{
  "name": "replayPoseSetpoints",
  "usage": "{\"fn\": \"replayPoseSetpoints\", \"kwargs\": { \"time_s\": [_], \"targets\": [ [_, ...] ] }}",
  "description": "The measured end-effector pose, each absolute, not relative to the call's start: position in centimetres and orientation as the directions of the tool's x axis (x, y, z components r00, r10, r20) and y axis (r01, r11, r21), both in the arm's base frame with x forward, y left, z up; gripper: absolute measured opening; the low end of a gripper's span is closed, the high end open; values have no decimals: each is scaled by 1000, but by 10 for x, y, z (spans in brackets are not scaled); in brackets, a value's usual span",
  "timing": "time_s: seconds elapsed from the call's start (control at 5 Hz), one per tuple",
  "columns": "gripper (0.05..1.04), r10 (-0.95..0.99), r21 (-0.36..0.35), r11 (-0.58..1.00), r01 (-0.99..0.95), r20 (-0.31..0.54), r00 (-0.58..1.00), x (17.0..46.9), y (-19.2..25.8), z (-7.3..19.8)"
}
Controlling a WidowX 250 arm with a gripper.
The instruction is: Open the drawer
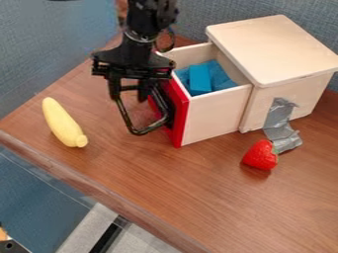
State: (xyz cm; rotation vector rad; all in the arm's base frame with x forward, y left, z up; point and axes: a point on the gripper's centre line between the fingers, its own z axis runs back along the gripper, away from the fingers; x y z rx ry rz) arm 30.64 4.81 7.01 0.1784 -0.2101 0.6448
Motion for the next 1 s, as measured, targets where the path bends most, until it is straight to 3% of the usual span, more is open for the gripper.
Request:
{"fn": "replayPoseSetpoints", "kwargs": {
  "time_s": [0.2, 0.4, 0.6, 0.8, 1.0],
  "targets": [
    [979, 526, 108, 818, -566, 260, 810, 302, 49, 88],
    [1003, 435, 94, 876, -472, 267, 860, 295, 47, 124],
    [999, 362, 26, 926, -377, 227, 904, 282, 49, 142],
    [999, 279, -53, 960, -273, 164, 946, 275, 46, 149],
    [999, 228, -86, 972, -220, 100, 968, 267, 45, 147]
  ]
}}
